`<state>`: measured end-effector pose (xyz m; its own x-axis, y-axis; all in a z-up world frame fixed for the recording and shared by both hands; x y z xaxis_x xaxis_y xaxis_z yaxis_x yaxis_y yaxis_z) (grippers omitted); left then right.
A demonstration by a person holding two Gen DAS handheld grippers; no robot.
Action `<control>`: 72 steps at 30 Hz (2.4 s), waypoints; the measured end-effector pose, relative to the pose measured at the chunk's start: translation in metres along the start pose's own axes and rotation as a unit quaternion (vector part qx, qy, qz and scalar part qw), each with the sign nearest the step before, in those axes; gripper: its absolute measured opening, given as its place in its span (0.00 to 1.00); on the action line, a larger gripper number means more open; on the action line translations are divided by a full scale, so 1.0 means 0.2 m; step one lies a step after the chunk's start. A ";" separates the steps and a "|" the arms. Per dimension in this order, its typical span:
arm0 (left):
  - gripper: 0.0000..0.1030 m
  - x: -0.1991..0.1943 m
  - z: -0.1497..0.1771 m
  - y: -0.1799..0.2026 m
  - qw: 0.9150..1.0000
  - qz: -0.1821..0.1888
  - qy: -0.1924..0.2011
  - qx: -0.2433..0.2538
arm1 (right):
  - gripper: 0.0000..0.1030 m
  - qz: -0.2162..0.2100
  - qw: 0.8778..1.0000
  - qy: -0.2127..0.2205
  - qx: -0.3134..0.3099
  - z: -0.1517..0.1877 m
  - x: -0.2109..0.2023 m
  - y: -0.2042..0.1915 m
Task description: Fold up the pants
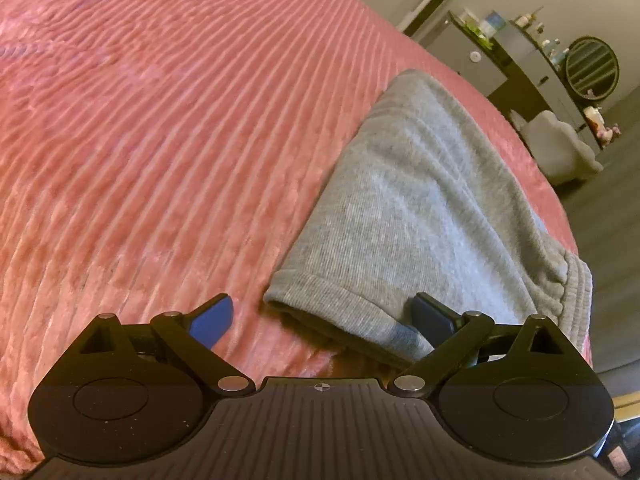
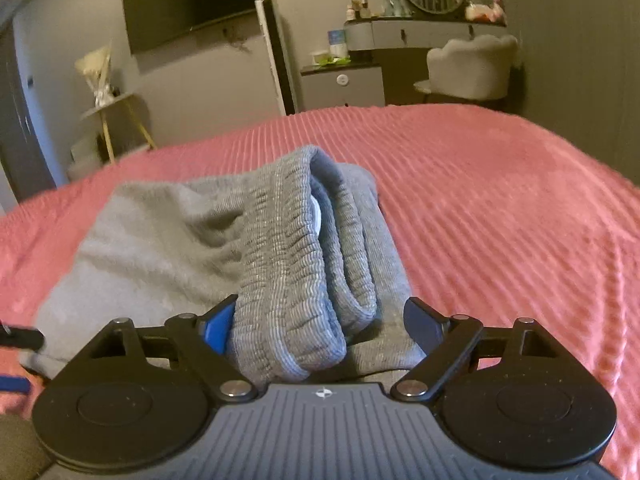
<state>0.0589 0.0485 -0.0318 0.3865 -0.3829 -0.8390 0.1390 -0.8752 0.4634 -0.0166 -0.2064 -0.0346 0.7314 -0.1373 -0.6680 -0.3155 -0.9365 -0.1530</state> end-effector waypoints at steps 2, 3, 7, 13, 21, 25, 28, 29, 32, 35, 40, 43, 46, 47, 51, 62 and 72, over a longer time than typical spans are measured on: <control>0.96 0.01 0.00 0.00 1.000 -0.004 -0.002 0.002 | 0.84 -0.010 1.000 -0.001 0.008 0.00 -0.01 0.02; 0.96 0.01 0.00 0.01 1.000 -0.007 -0.003 0.003 | 0.84 -0.014 1.000 -0.002 0.008 0.00 -0.01 0.02; 0.96 0.00 0.00 0.04 1.000 -0.013 -0.002 0.021 | 0.84 -0.025 1.000 -0.006 0.005 -0.02 -0.02 0.04; 0.96 -0.03 -0.03 0.13 0.996 -0.001 0.009 0.085 | 0.84 -0.046 0.998 -0.036 0.010 -0.07 -0.01 0.05; 0.96 0.02 -0.30 0.18 0.985 0.047 -0.020 0.167 | 0.84 -0.130 0.985 -0.096 0.058 -0.16 0.08 0.19; 0.96 0.16 -0.43 0.16 0.980 0.089 -0.054 0.171 | 0.84 -0.185 0.970 -0.133 0.086 -0.22 0.14 0.29; 0.96 0.27 -0.49 0.15 0.968 0.153 -0.105 0.170 | 0.84 -0.201 0.964 -0.136 0.108 -0.27 0.17 0.39; 0.97 0.31 -0.51 0.15 0.963 0.168 -0.119 0.172 | 0.84 -0.200 0.962 -0.147 0.111 -0.29 0.20 0.42; 0.97 0.44 -0.55 0.11 0.948 0.203 -0.174 0.170 | 0.84 -0.254 0.941 -0.190 0.121 -0.31 0.32 0.50; 0.98 0.50 -0.59 0.11 0.935 0.245 -0.197 0.166 | 0.84 -0.312 0.910 -0.231 0.145 -0.30 0.46 0.56; 1.00 0.54 -0.56 0.20 0.919 0.254 -0.224 0.203 | 0.84 -0.390 0.864 -0.259 0.185 -0.28 0.61 0.59; 1.00 0.58 -0.54 0.29 0.911 0.251 -0.234 0.226 | 0.84 -0.408 0.855 -0.271 0.171 -0.28 0.66 0.51; 1.00 0.61 -0.52 0.33 0.913 0.233 -0.238 0.237 | 0.85 -0.393 0.866 -0.290 0.105 -0.31 0.68 0.41; 1.00 0.62 -0.52 0.35 0.914 0.227 -0.236 0.238 | 0.85 -0.389 0.868 -0.295 0.091 -0.31 0.69 0.38; 1.00 0.63 -0.53 0.37 0.919 0.213 -0.229 0.238 | 0.85 -0.365 0.874 -0.314 0.067 -0.34 0.71 0.32; 1.00 0.61 -0.46 0.45 0.938 0.159 -0.192 0.239 | 0.85 -0.291 0.926 -0.226 0.082 -0.25 0.61 0.19; 1.00 0.57 -0.38 0.56 0.946 0.087 -0.158 0.270 | 0.84 -0.212 0.952 -0.221 0.012 -0.26 0.53 0.06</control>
<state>0.1873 -0.0710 -0.0546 0.0574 -0.5303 -0.8458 -0.4200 -0.7814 0.4615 0.0886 -0.2494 -0.0701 0.4717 0.4054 -0.7831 -0.0656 -0.8695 -0.4896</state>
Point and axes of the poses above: each gripper's, at about its wrist camera, not at the fingertips, and x roughly the way its jaws point, y to its right, z to its underside, the point moved 2 cm from there along x, roughly the way its jaws point, and after that the axes turned 7 degrees about -y, right-handed, at the moved point
